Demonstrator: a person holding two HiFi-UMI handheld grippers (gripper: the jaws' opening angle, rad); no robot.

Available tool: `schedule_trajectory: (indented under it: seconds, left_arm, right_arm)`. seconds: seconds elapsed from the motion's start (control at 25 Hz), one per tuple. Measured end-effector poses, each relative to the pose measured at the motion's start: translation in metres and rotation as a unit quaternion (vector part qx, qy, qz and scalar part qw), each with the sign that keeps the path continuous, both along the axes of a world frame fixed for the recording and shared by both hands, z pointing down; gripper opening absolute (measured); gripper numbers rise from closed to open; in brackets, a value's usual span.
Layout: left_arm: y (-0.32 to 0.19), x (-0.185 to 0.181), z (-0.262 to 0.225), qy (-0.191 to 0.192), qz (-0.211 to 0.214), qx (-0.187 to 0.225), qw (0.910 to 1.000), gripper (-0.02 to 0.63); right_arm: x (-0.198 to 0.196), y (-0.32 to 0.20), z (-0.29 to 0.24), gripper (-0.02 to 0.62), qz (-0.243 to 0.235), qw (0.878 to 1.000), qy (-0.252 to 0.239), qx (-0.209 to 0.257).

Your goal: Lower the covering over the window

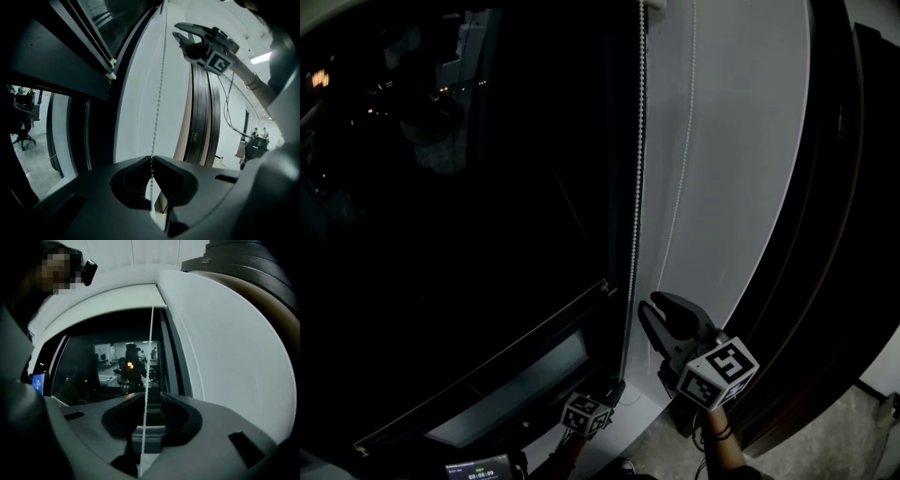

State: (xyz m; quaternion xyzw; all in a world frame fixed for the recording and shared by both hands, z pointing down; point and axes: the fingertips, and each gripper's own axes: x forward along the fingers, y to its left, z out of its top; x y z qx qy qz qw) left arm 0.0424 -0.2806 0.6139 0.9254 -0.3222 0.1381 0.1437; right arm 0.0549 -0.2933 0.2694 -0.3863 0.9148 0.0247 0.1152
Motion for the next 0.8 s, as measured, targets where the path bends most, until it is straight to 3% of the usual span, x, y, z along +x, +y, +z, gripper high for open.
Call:
schedule_trajectory:
  seconds: [0.2, 0.44, 0.56, 0.8]
  left_arm:
    - [0.002, 0.001, -0.004, 0.006, -0.002, -0.008, 0.9999, 0.011]
    - [0.004, -0.001, -0.004, 0.010, -0.008, -0.010, 0.9999, 0.011]
    - [0.004, -0.002, -0.004, 0.015, -0.009, -0.010, 0.9998, 0.011]
    - [0.007, -0.004, -0.006, 0.006, 0.006, -0.016, 0.9998, 0.012]
  right_arm:
    - [-0.018, -0.015, -0.057, 0.087, -0.005, 0.999, 0.014, 0.049]
    - [-0.028, -0.027, -0.069, 0.086, -0.011, 0.998, 0.022, 0.050]
    - [-0.028, -0.029, -0.069, 0.026, -0.013, 0.999, 0.006, 0.042]
    - [-0.017, -0.029, -0.069, 0.021, -0.002, 0.998, -0.039, 0.044]
